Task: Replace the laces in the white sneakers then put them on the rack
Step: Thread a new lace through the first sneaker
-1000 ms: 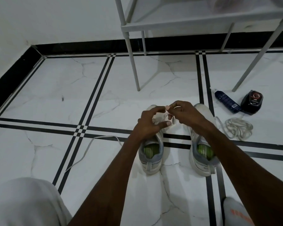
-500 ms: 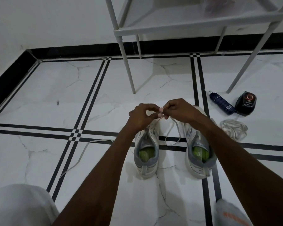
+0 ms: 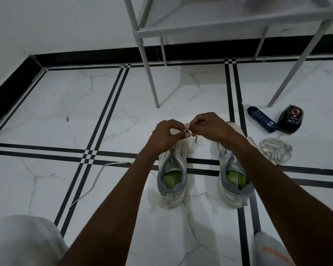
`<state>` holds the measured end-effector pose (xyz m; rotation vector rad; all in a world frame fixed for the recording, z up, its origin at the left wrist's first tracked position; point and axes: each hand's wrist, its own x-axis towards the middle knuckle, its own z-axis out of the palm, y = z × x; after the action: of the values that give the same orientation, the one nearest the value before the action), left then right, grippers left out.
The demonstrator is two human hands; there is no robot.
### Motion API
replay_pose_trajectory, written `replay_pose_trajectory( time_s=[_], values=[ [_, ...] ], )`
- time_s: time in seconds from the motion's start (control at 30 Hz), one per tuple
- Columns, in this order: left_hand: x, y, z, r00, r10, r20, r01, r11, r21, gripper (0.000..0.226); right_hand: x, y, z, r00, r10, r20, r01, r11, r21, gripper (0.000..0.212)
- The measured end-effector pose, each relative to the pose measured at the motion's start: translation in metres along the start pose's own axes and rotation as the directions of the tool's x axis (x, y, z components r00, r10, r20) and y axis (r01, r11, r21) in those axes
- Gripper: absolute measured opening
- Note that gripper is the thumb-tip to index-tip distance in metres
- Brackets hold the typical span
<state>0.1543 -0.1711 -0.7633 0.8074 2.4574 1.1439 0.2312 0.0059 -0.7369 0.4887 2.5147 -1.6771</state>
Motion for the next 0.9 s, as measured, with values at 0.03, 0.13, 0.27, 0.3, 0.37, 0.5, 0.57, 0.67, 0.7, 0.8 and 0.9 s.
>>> replay_pose_trajectory(
  time_s=[0.03, 0.13, 0.27, 0.3, 0.37, 0.5, 0.57, 0.67, 0.7, 0.8, 0.9],
  values=[
    [0.002, -0.001, -0.002, 0.995, -0.05, -0.084, 0.054, 0.997, 0.048, 0.012, 0.0, 0.0, 0.001, 1.0, -0.001, -0.002, 0.001, 1.0, -0.001, 0.027],
    [-0.003, -0.019, -0.024, 0.812, -0.315, -0.491, 0.431, 0.891, 0.141, 0.013, -0.001, 0.003, 0.0, 1.0, 0.017, -0.018, -0.017, 1.0, 0.015, 0.027],
    [-0.01, -0.033, -0.031, 0.885, -0.335, -0.322, 0.381, 0.92, 0.091, 0.063, -0.002, 0.004, -0.002, 0.999, 0.033, -0.015, -0.033, 0.999, -0.008, 0.026],
    [-0.01, -0.03, -0.025, 0.957, -0.226, -0.181, 0.245, 0.965, 0.09, 0.079, 0.0, 0.003, -0.001, 0.999, 0.034, -0.012, -0.034, 0.999, -0.007, 0.026],
    [-0.006, -0.02, -0.01, 0.998, -0.064, 0.027, 0.063, 0.997, 0.049, 0.07, 0.001, 0.0, 0.003, 0.999, 0.041, -0.008, -0.041, 0.999, -0.005, 0.026],
    [-0.001, -0.009, -0.006, 0.993, -0.071, -0.094, 0.082, 0.99, 0.115, 0.013, -0.001, -0.003, 0.008, 0.999, 0.012, 0.029, -0.012, 1.0, -0.022, 0.023],
    [-0.001, -0.013, -0.009, 0.979, -0.131, -0.156, 0.15, 0.981, 0.121, 0.006, -0.004, -0.003, 0.007, 0.995, 0.001, 0.097, 0.002, 1.0, -0.03, 0.019],
    [-0.002, -0.02, -0.011, 0.961, -0.195, -0.198, 0.219, 0.969, 0.113, 0.01, -0.009, -0.005, 0.009, 0.983, -0.014, 0.183, 0.02, 0.999, -0.031, 0.014],
    [-0.003, -0.023, -0.011, 0.955, -0.206, -0.213, 0.232, 0.967, 0.108, 0.007, -0.01, -0.006, 0.011, 0.983, -0.03, 0.181, 0.035, 0.999, -0.028, 0.014],
    [-0.006, -0.033, -0.011, 0.934, -0.244, -0.261, 0.263, 0.964, 0.038, 0.017, -0.012, -0.013, 0.015, 0.978, -0.088, 0.19, 0.086, 0.996, 0.016, 0.013],
    [-0.017, -0.04, -0.013, 0.908, -0.269, -0.321, 0.266, 0.962, -0.052, 0.046, -0.011, -0.013, 0.023, 0.969, -0.128, 0.212, 0.114, 0.99, 0.081, 0.012]
  ],
)
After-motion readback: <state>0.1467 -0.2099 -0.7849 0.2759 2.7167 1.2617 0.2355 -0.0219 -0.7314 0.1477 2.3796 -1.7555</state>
